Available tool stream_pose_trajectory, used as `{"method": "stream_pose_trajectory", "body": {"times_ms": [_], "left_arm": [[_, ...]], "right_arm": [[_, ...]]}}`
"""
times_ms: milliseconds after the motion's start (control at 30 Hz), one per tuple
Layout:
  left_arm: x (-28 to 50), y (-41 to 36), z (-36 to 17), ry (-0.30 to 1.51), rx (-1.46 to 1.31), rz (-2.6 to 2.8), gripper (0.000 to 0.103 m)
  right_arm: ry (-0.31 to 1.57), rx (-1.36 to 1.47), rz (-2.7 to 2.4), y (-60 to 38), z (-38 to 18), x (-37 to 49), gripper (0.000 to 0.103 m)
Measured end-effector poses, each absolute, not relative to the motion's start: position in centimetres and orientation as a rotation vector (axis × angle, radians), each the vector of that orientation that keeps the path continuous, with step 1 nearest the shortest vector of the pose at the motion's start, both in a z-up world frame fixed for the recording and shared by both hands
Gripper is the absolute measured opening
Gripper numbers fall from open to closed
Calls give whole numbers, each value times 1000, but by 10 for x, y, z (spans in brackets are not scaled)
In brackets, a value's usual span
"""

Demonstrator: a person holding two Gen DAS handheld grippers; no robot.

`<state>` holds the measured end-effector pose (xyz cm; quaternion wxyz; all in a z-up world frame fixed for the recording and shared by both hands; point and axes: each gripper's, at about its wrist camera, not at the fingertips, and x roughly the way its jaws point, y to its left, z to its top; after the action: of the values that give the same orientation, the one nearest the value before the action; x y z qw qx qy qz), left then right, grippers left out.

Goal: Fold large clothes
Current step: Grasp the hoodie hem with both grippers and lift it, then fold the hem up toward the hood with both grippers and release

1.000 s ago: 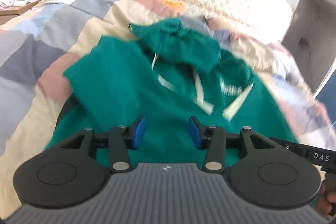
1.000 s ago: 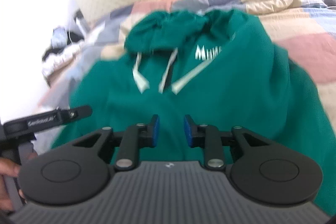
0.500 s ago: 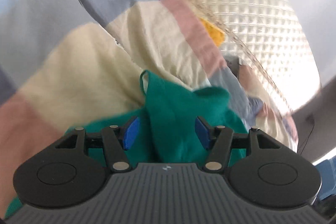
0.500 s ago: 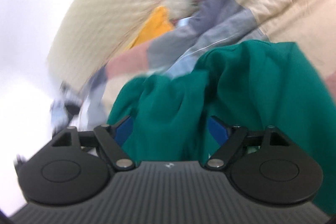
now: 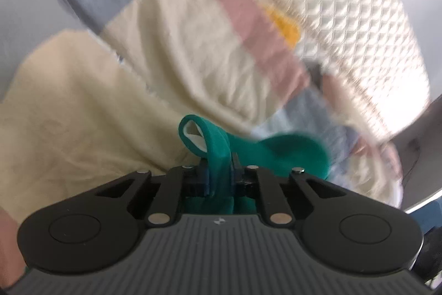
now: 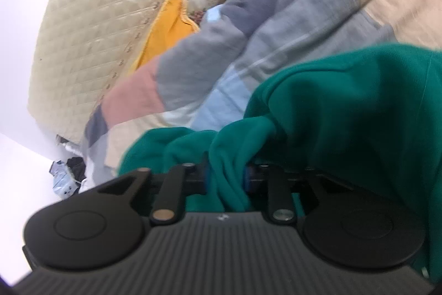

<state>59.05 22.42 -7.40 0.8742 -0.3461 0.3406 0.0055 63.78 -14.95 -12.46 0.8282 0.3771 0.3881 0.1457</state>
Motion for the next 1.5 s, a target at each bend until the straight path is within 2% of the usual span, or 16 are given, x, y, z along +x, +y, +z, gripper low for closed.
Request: {"method": "stream_pose_trajectory", "body": {"times_ms": [200, 367, 633, 800, 967, 1233, 1333, 1400, 1433, 1467, 1500], "left_arm": [[539, 216, 6, 599, -684, -70, 11], [460, 196, 61, 489, -654, -127, 11], [298, 145, 104, 429, -572, -195, 11], [208, 119, 83, 446, -561, -201, 11], [136, 93, 43, 490, -538, -220, 11], [121, 61, -53, 722, -446, -105, 12], [125, 64, -72, 751, -459, -98, 13], [123, 66, -72, 739, -472, -112, 17], [122, 69, -70, 737, -483, -125, 27], [120, 72, -67, 734, -497, -136, 44], [119, 76, -64, 727, -510, -141, 53]], "right_arm": [[751, 708, 382, -157, -59, 602, 16], [656, 701, 438, -175, -11, 537, 16], [612, 646, 485, -201, 25, 406, 16], [601, 568, 527, -208, 28, 333, 16], [595, 483, 545, -223, 7, 272, 16], [727, 367, 436, -229, -73, 243, 16], [767, 372, 393, -232, -102, 247, 16], [775, 436, 396, -240, -109, 249, 18], [773, 452, 400, -242, -109, 249, 18], [771, 461, 405, -244, -107, 249, 20], [770, 465, 403, -246, -105, 249, 27]]}}
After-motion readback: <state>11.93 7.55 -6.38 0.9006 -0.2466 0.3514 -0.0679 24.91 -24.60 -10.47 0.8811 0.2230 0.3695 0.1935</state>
